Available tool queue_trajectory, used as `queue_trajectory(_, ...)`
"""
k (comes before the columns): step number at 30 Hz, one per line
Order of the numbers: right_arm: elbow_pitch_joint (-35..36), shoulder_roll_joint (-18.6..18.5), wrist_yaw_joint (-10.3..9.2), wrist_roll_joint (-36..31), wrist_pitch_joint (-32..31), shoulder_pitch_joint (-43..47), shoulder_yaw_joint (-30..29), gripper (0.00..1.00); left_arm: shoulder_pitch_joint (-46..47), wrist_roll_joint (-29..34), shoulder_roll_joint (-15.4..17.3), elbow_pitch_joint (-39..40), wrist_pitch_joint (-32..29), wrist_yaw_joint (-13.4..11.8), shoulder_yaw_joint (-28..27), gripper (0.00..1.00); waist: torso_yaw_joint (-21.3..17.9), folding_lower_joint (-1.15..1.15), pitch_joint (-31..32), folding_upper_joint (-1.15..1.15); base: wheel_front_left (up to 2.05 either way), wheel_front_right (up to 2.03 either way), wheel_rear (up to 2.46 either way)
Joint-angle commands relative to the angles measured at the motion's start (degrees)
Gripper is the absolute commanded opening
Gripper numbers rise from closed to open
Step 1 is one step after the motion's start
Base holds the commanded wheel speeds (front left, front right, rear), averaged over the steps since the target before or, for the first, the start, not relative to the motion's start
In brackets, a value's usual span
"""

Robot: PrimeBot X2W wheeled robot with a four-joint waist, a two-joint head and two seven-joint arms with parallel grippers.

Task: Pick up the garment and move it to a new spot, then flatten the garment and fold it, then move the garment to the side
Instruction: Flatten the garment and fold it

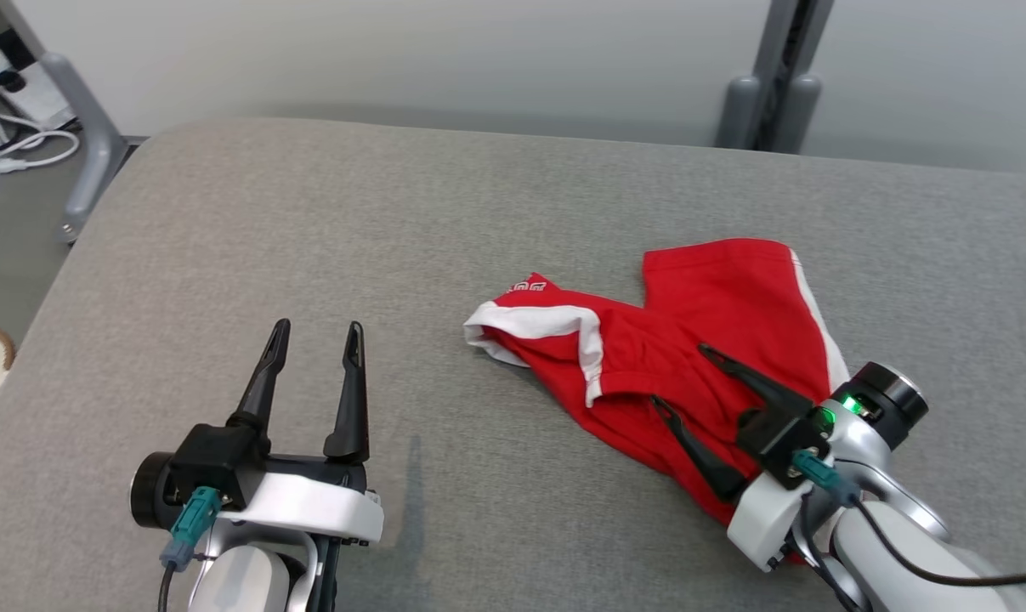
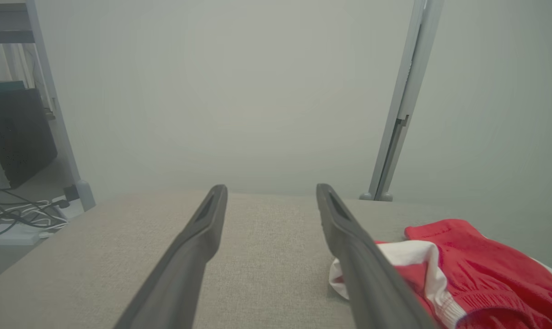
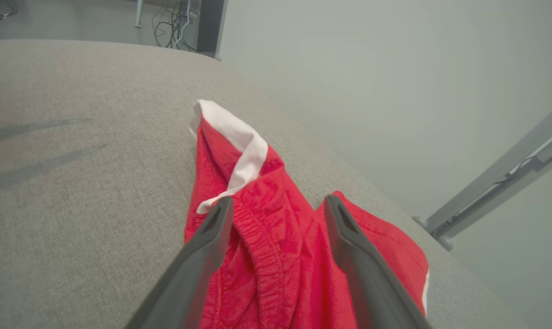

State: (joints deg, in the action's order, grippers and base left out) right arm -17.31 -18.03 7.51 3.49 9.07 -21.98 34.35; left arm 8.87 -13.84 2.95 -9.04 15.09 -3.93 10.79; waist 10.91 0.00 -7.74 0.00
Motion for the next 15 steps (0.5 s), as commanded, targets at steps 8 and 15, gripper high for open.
queue_trajectory(8,-9.9,-3.1,-0.03,1.2,-3.7,-8.2,10.3,1.0,0.7,-2.6,0.1,-0.7,0.1,-1.2,1.5,1.0,6.5,0.0,-1.2,0.0,0.0,0.0,0.0)
queue_trajectory(15,-15.7,-2.7,-0.03,2.0,-4.0,-11.2,11.2,1.0,0.8,-3.6,0.0,-0.8,0.1,-1.7,2.2,1.0,9.2,0.0,-2.1,0.0,0.0,0.0,0.0)
